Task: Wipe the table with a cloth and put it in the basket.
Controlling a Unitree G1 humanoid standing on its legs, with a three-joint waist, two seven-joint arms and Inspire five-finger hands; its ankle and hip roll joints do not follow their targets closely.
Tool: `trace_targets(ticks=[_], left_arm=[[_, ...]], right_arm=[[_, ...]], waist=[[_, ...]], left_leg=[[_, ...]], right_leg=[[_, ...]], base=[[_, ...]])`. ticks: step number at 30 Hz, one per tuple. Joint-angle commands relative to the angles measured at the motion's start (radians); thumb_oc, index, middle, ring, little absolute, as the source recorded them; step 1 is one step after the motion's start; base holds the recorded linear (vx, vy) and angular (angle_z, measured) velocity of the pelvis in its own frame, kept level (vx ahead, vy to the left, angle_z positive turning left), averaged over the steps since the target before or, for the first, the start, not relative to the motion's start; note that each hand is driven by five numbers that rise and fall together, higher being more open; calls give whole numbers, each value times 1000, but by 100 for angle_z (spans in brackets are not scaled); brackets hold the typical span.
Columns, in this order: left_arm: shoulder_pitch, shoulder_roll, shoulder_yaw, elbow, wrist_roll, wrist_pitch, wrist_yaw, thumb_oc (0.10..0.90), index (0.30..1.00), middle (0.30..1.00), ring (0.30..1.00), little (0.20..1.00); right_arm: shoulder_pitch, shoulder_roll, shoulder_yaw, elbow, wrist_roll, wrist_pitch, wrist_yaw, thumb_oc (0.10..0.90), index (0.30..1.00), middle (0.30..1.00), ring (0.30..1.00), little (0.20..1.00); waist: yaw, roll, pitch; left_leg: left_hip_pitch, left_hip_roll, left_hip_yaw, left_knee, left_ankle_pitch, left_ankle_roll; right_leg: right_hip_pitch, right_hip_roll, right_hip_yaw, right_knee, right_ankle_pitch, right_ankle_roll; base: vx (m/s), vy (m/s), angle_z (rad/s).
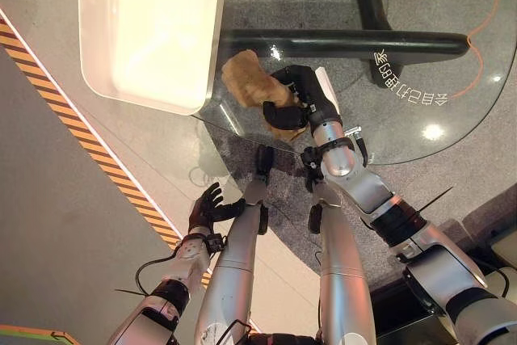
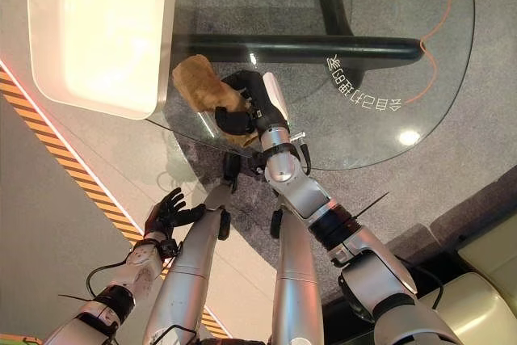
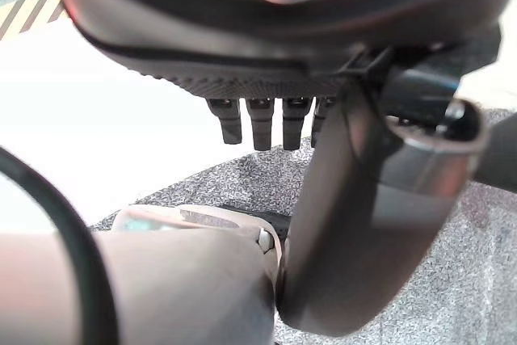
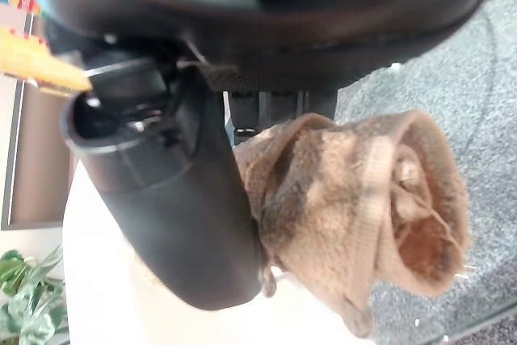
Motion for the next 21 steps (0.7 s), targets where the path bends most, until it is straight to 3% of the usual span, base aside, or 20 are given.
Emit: trace_targets(ticks=[1,8,13,21], left_arm=[[110,-75,-26,-13,9,0,12,800,900,900,900,900],[145,-71,31,-86,-191,-104,-21,800,900,900,900,900],[184,-67,74,-171,-351,-107,-112,800,900,900,900,900],[263,-25,127,-304,-430,-60,-170,800,900,900,900,900]], right_arm=[[-17,23,-7,-213,-32,-105,-20,100,300,300,300,200],[12,9,-80,-193,27,-131,-127,100,300,300,300,200],[72,4,-158,-223,14,-140,-144,100,300,300,300,200],[195,-33,-243,-279,19,-168,-101,100,300,300,300,200]], waist=[[-7,58,-22],[-3,53,-22],[-4,47,-22],[-11,31,-22]], left_leg=[[21,-36,15,51,-83,46],[61,-35,8,37,-87,49],[98,-37,0,19,-87,52],[176,-30,-6,-14,-84,53]], right_leg=[[16,20,-47,-80,58,12],[53,23,-52,-83,55,15],[89,28,-57,-93,56,16],[173,36,-63,-115,53,10]], base=[[0,0,0],[-17,-13,1],[-45,-48,1],[-38,-56,0]])
